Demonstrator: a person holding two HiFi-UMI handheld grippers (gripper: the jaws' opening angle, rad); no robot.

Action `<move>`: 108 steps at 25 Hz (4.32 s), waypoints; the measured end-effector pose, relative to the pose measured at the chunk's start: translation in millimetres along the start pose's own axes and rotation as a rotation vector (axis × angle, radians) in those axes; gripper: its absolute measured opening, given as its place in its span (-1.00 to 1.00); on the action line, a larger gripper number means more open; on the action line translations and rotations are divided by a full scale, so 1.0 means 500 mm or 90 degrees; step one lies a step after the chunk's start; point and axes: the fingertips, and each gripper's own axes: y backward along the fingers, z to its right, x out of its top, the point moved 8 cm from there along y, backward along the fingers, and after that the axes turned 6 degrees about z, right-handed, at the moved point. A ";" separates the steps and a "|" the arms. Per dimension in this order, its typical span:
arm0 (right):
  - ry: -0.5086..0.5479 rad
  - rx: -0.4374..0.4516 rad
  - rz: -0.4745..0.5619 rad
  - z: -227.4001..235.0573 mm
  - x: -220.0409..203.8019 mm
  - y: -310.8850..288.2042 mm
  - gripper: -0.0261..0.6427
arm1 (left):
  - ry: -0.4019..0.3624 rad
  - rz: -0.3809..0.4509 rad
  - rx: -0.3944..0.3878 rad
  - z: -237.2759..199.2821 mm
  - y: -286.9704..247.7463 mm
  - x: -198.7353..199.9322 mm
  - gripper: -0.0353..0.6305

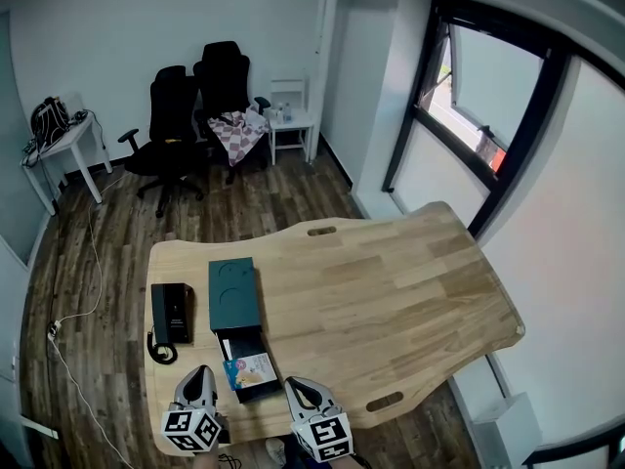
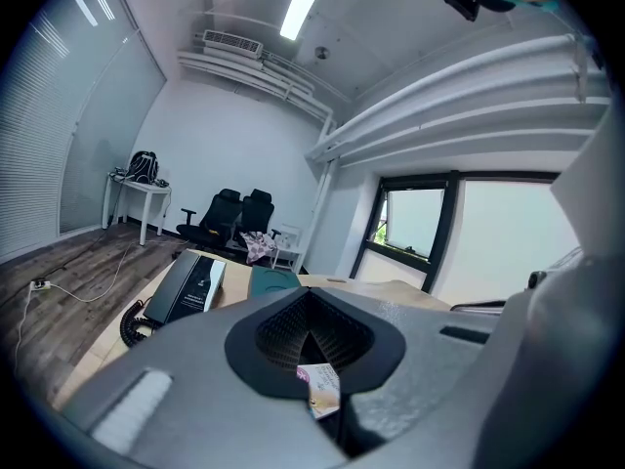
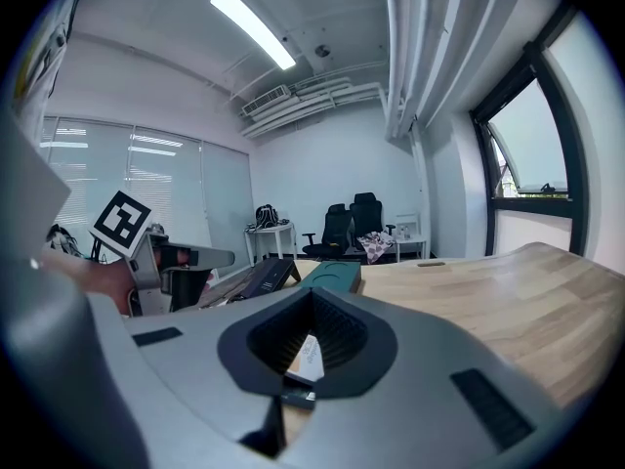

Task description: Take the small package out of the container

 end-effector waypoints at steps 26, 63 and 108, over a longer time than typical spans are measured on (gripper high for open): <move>-0.016 0.013 -0.095 0.028 -0.098 -0.069 -0.91 | 0.138 -0.195 0.007 -0.052 -0.050 -0.200 -0.51; -0.014 0.043 -0.144 0.056 -0.113 -0.156 -0.91 | 0.338 -0.234 0.016 -0.105 -0.082 -0.255 -0.53; 0.001 -0.007 -0.028 0.012 0.005 -0.013 -0.91 | 0.454 -0.085 -0.054 -0.047 -0.015 -0.095 -0.61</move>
